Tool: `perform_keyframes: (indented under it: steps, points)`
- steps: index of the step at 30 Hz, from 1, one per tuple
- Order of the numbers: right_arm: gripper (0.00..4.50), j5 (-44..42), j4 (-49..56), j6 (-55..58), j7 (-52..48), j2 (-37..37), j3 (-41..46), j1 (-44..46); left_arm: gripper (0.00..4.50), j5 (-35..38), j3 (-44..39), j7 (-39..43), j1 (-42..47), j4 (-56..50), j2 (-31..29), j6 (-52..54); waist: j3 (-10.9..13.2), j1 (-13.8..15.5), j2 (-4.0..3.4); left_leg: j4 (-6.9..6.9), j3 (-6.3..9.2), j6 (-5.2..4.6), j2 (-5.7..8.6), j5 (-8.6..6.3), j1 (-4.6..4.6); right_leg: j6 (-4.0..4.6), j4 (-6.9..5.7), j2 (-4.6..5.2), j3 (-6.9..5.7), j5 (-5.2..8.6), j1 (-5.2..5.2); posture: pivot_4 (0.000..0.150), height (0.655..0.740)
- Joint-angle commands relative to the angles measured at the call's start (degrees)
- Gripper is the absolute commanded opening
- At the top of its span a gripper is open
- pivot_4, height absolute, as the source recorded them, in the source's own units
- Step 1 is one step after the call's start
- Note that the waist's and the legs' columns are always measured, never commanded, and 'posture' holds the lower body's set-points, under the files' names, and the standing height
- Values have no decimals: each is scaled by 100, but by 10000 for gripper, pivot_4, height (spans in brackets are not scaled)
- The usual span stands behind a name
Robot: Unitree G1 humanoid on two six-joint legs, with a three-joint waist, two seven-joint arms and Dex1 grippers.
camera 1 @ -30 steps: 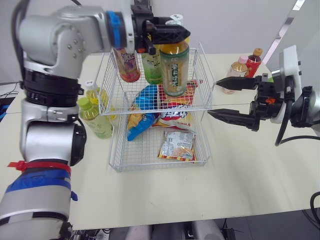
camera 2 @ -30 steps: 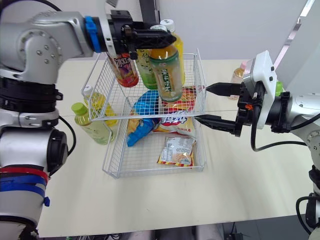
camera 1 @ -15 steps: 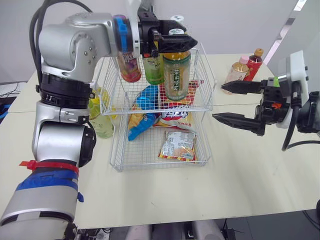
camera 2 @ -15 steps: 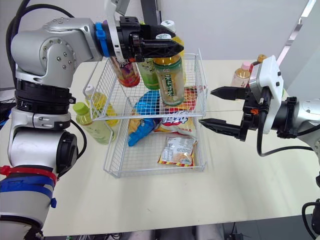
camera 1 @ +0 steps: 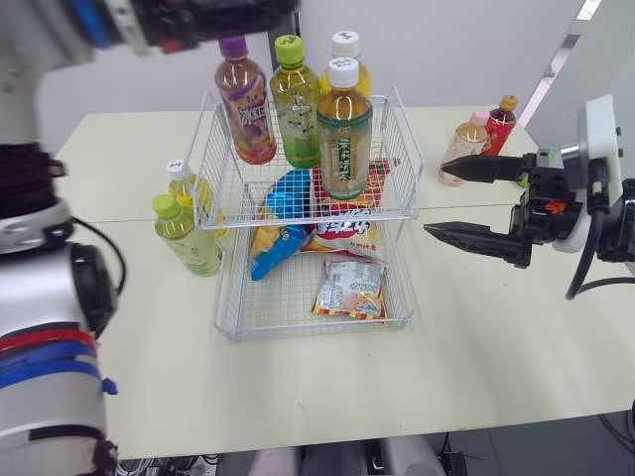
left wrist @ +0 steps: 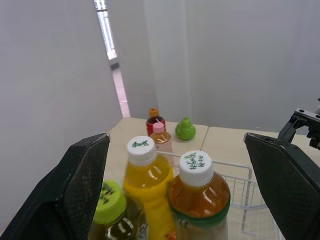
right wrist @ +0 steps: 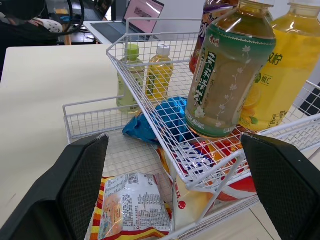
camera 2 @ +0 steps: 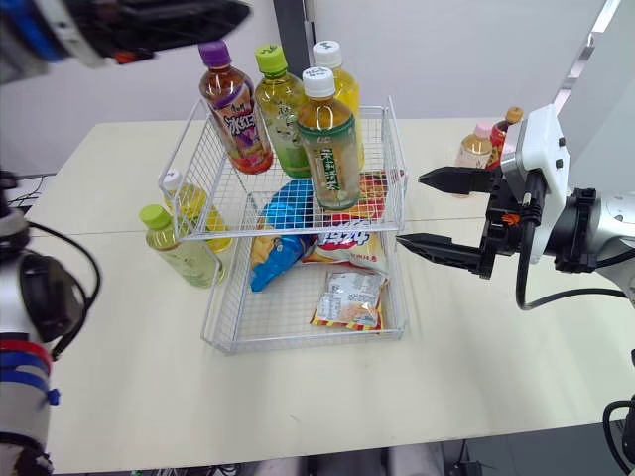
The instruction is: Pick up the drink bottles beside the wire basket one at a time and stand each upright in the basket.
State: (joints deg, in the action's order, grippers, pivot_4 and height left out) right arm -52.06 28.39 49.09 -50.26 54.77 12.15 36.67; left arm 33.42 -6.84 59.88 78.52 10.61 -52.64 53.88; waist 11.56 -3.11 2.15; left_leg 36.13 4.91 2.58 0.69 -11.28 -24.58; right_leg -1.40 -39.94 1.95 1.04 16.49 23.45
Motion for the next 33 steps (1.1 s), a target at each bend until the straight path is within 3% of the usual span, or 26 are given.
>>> perform_keyframes:
  steps: [1, 6, 10, 14, 17, 21, 24, 33]
  points:
    - [45000, 1, -62, -226, -211, -70, -104, 263, 44736, -89, -514, -245, -475, -355, -682, 215, 0, -10, -1, 0, 1, 0, 0, 0, 3, 0, -1, 0, -1, 0, -3, 1500, 7400]
    - [45000, 183, -332, -405, -465, -385, -626, 741, 44736, -225, -1479, -473, -2018, -854, -1573, 181, 0, -13, -2, -1, -2, 0, -7, 0, 15, 0, 1, -3, -2, 0, -13, 1500, 7400]
    - [45000, 335, -499, -506, -644, -723, -1033, 1086, 44736, -204, -2598, -388, -3600, -1311, -1751, 288, 1, -6, -3, -5, -3, 0, -13, -1, 17, 1, 4, -3, -2, 0, -12, 1500, 7400]
    - [45000, 479, -581, -630, -795, -983, -1270, 1290, 44736, -222, -3802, -391, -4974, -1671, -1504, 322, 1, 30, -2, -2, -1, 0, -16, 0, 15, 1, 2, 0, -5, 0, -13, 1500, 7400]
    - [45000, 628, -555, -819, -897, -1160, -1424, 1286, 44736, -426, -4923, -250, -6368, -1746, -995, 66, -2, 34, -5, -5, -7, 0, -18, -1, 20, 2, 3, 12, -2, 0, -13, 1500, 7400]
    - [45000, 747, -491, -916, -965, -1248, -1478, 1202, 44736, -356, -5470, -328, -7600, -2310, -359, -71, -5, 39, 1, -12, -13, 0, -31, -1, 31, 12, 6, 17, -4, -3, -15, 1500, 7400]
    - [45000, 810, -444, -929, -1003, -1228, -1464, 1159, 44736, -179, -5475, -573, -8004, -2841, 89, -32, -10, 149, 8, -7, -9, 1, -32, -1, 34, 18, 7, 17, -6, -6, -21, 1500, 7400]
    - [45000, 445, 61, -549, -418, -1300, -1158, 953, 44736, 430, -4415, -2320, -7236, -3942, 1273, 95, -16, 234, 17, -3, -22, 2, -31, -1, 49, 22, 7, 21, 3, -14, -34, 1500, 7400]
